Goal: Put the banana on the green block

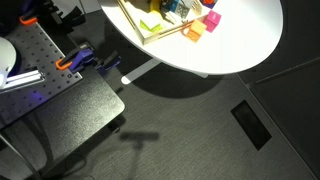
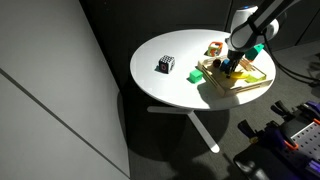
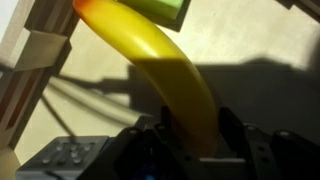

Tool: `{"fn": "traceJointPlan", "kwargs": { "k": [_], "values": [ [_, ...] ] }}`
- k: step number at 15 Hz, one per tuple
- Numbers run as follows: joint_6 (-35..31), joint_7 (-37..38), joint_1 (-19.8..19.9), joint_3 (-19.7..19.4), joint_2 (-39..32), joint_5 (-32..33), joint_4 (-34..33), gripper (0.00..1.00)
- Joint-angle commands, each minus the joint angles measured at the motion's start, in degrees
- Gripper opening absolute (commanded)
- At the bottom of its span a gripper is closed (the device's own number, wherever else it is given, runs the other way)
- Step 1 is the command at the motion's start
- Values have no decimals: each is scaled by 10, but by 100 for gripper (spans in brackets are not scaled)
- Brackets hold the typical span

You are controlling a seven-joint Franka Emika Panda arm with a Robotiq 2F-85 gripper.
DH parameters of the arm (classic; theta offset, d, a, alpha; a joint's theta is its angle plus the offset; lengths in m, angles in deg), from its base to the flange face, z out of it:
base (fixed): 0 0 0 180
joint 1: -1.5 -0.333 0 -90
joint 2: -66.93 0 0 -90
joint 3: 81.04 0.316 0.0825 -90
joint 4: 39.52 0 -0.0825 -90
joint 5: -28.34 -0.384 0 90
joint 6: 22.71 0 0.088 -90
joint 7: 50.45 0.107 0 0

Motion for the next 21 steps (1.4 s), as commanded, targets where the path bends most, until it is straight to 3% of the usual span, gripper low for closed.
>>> {"fn": "traceJointPlan", "kwargs": {
  "k": [1,2,3,12,21],
  "values": [
    [-1,-12,9,5,-3,-1,-11,25],
    [5,-4,4,1,2,3,-11,17],
    [5,0,2,-2,6,5,-10,16],
    [31,9,-5,-5,62,4,-2,15],
    [94,38,-23,-1,90,-5,-37,15]
  ]
}}
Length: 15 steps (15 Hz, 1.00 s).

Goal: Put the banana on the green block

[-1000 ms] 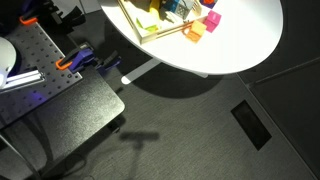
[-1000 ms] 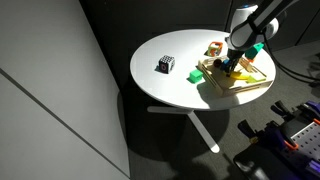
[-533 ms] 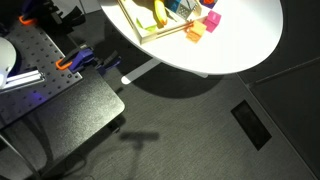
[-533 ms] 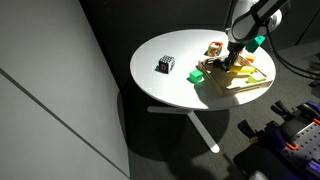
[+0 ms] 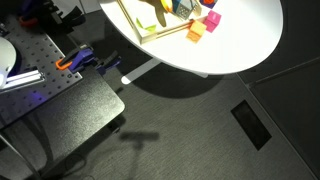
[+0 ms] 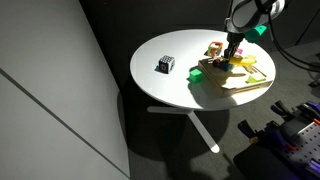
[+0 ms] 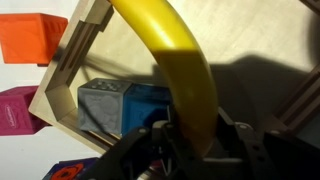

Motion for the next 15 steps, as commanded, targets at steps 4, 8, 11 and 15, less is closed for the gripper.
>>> {"fn": "traceJointPlan", "kwargs": {
  "k": [4,8,11,15],
  "values": [
    [90,63,-29,6,10,-19,-42,15],
    [150,120,-49,7,9,-36,-71,15],
    [188,153,-61,11,7,-52,-96,15],
    [221,184,-77,15,-2,-63,-130,15]
  ]
}}
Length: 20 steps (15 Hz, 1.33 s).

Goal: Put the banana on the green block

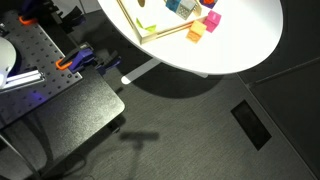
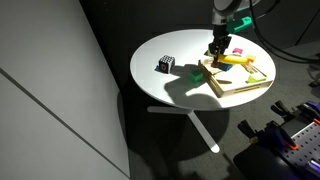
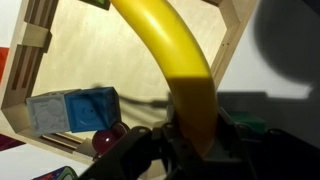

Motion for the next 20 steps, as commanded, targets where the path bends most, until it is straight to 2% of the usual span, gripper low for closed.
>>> {"fn": "traceJointPlan", "kwargs": {
  "k": [1,8,12,13,14,20],
  "values": [
    [38,35,-13,4,-5,-10,-39,15],
    [18,105,-48,2,-31,0,-72,15],
    [19,119,-53,1,-40,-6,-84,15],
    [14,104,-51,4,-32,-3,-65,15],
    [14,104,-51,3,-33,-3,-66,40],
    [14,104,-51,3,-35,-3,-65,40]
  ]
}}
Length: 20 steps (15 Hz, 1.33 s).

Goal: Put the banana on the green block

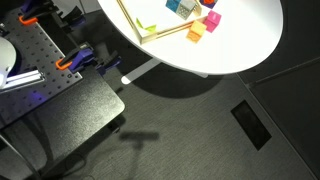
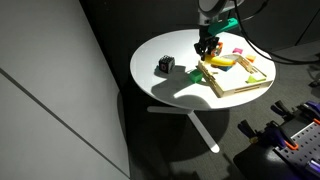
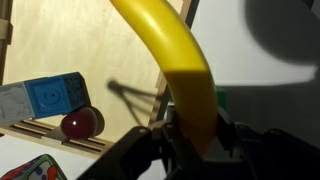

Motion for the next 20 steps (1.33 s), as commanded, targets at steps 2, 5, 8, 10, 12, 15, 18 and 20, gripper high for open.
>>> {"fn": "traceJointPlan", "kwargs": {
  "k": [2,5,8,10,12,15,18,20],
  "values": [
    [1,0,0,0,0,0,-1,40],
    [1,0,0,0,0,0,-1,15],
    [4,4,-2,0,-6,1,-11,15],
    [6,8,-6,1,-12,2,-20,15],
    [10,13,-10,1,-21,3,-31,15],
    [12,19,-20,1,-35,6,-50,15],
    [12,29,-32,1,-58,8,-77,15],
    [11,33,-40,-1,-75,9,-94,15]
  ]
}}
